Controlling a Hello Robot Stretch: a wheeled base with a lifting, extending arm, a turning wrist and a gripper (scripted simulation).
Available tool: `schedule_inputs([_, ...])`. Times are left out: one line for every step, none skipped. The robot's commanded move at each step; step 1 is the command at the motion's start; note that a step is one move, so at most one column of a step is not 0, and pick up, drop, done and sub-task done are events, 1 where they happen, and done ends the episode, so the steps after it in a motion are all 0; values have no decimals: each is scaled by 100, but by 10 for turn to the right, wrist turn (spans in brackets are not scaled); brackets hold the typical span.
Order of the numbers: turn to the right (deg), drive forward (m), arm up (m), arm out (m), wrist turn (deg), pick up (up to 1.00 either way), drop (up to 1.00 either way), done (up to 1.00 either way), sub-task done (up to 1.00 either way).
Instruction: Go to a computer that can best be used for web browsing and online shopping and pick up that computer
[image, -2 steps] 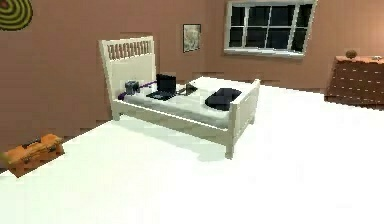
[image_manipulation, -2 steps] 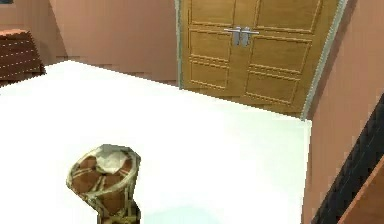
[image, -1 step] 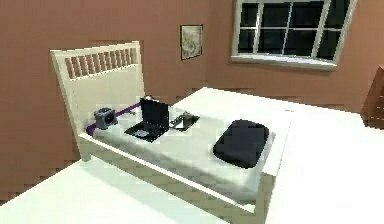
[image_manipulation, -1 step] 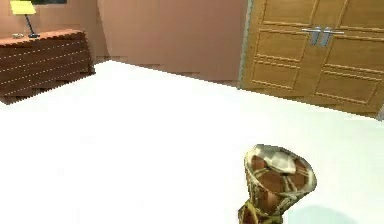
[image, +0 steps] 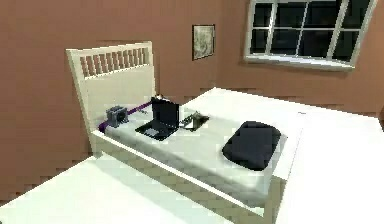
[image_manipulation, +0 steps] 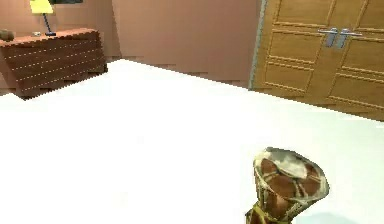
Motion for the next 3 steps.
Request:
schedule_inputs([0, 70, 0, 0, 0, 0, 0, 0, 0])
schedule_inputs([-450, 0, 0, 0, 0, 0, 0, 0, 0])
schedule_inputs([-450, 0, 0, 0, 0, 0, 0, 0, 0])
